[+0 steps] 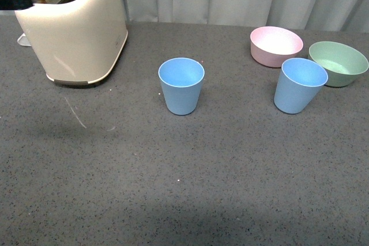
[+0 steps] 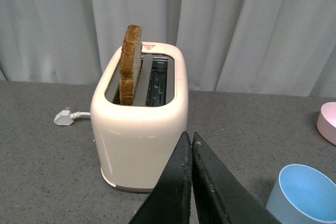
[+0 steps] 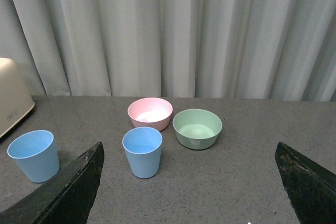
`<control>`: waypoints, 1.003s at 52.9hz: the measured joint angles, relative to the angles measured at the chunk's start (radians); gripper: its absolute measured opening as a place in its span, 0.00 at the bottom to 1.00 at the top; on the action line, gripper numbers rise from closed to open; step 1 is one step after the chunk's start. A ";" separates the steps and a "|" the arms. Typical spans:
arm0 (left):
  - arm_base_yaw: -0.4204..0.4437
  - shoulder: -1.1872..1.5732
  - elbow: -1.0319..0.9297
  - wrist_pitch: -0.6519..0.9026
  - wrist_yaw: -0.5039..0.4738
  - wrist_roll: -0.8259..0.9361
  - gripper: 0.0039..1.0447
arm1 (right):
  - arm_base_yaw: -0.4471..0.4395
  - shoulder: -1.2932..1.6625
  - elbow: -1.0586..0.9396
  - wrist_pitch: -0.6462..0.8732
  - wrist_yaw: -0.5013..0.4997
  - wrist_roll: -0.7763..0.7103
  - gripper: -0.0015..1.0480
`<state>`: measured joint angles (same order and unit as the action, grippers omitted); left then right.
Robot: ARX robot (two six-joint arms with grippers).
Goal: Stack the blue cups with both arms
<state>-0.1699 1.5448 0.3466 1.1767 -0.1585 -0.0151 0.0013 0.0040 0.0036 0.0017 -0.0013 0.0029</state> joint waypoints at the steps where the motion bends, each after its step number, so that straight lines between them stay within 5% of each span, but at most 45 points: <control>1: 0.005 -0.019 -0.014 0.000 0.003 0.001 0.03 | 0.000 0.000 0.000 0.000 0.000 0.000 0.91; 26: 0.163 -0.507 -0.276 -0.225 0.151 0.007 0.03 | 0.000 0.000 0.000 0.000 0.000 0.000 0.91; 53: 0.167 -0.904 -0.327 -0.551 0.156 0.008 0.03 | 0.000 0.000 0.000 0.000 0.000 0.000 0.91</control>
<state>-0.0025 0.6407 0.0196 0.6258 -0.0021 -0.0074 0.0013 0.0040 0.0036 0.0017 -0.0013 0.0025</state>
